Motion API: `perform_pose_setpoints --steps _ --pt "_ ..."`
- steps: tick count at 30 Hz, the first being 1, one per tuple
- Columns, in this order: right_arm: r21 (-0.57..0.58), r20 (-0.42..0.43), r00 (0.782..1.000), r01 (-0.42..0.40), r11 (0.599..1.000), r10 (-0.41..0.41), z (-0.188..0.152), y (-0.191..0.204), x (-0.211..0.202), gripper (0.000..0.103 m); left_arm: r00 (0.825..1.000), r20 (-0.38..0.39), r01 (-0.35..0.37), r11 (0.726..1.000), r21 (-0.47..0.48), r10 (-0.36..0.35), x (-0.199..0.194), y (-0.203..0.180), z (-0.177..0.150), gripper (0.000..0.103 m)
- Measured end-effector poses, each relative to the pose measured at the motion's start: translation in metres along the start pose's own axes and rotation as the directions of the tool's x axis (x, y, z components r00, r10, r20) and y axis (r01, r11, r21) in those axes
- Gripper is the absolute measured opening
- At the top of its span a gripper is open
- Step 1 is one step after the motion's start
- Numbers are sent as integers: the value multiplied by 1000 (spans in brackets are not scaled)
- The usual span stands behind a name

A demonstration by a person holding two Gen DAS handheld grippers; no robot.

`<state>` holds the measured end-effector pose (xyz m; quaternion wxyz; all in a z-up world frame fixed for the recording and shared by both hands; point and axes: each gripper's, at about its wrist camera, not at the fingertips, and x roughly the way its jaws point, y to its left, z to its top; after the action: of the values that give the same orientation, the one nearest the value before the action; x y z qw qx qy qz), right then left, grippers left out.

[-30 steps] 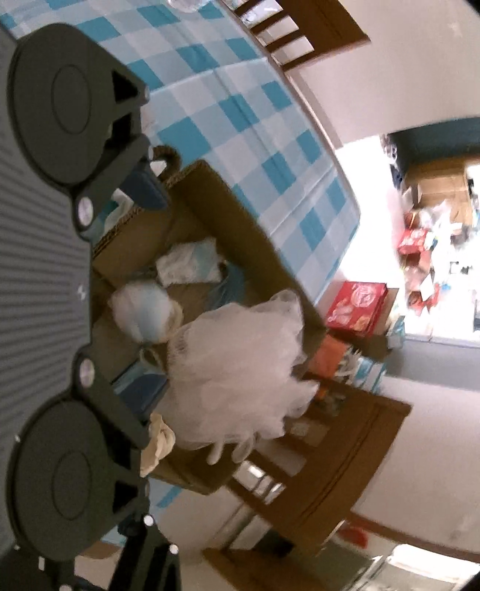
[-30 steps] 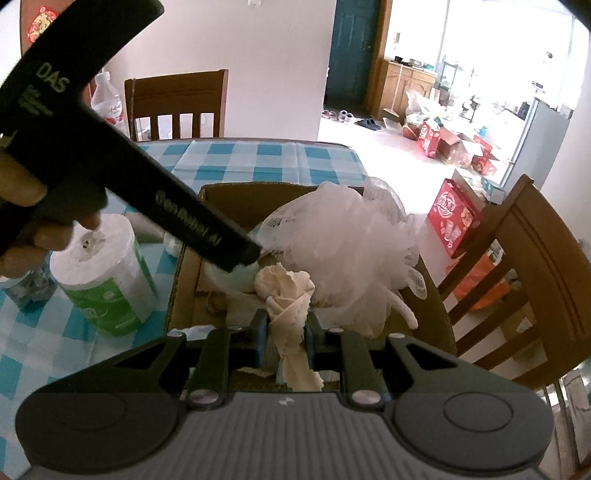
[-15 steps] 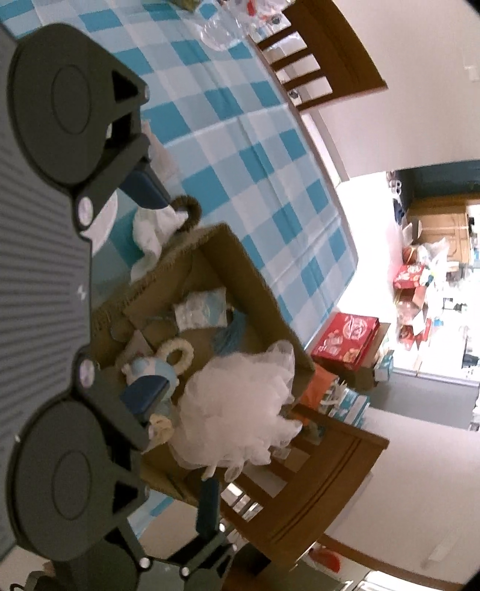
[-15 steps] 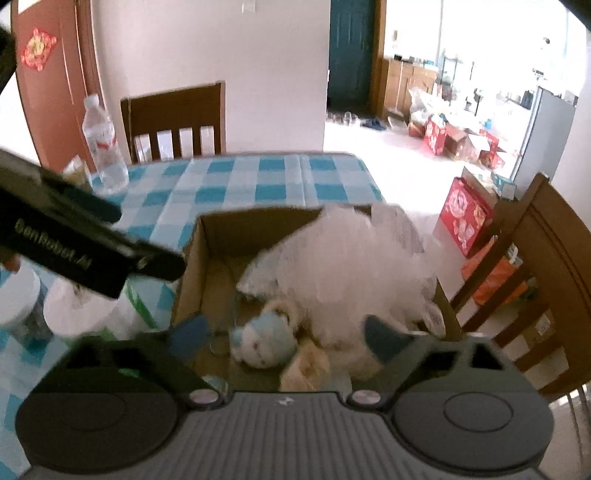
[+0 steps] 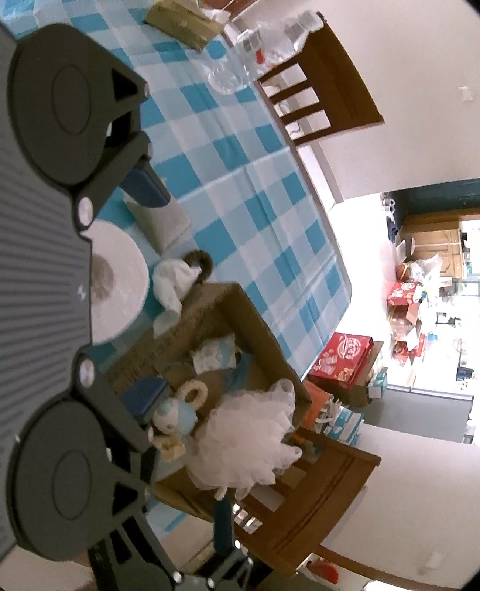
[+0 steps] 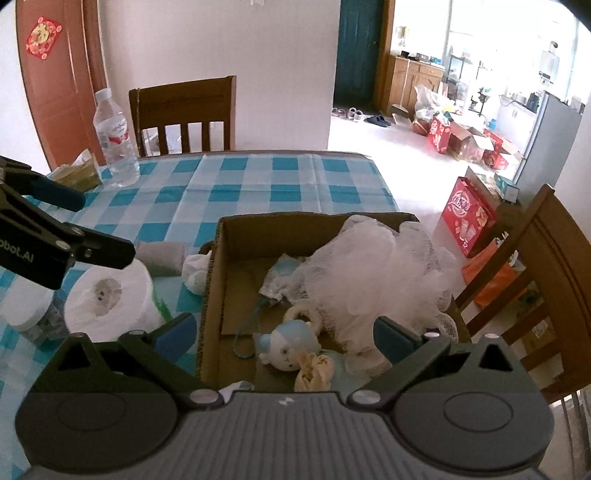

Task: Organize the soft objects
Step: 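Move both tools back toward the grey fabric sachet and white tissue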

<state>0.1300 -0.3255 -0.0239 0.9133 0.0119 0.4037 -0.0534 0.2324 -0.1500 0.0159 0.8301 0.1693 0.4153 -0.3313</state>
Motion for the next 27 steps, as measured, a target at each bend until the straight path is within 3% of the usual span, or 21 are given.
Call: perform_pose_setpoints --steps 6,14,21,27 --pt "-29 -23 1000 -13 999 12 6 12 -13 103 999 -32 -32 999 -25 31 -2 31 -12 98" --pt "-23 -69 993 -102 994 101 23 22 -16 103 993 -82 -86 993 -85 79 15 80 -17 98" --pt "-79 -59 987 -151 985 146 38 37 -12 103 993 -106 -46 996 78 55 42 105 -9 98" --pt "-124 -66 977 -209 970 202 49 41 -6 103 989 -145 8 973 229 26 74 119 -9 97"
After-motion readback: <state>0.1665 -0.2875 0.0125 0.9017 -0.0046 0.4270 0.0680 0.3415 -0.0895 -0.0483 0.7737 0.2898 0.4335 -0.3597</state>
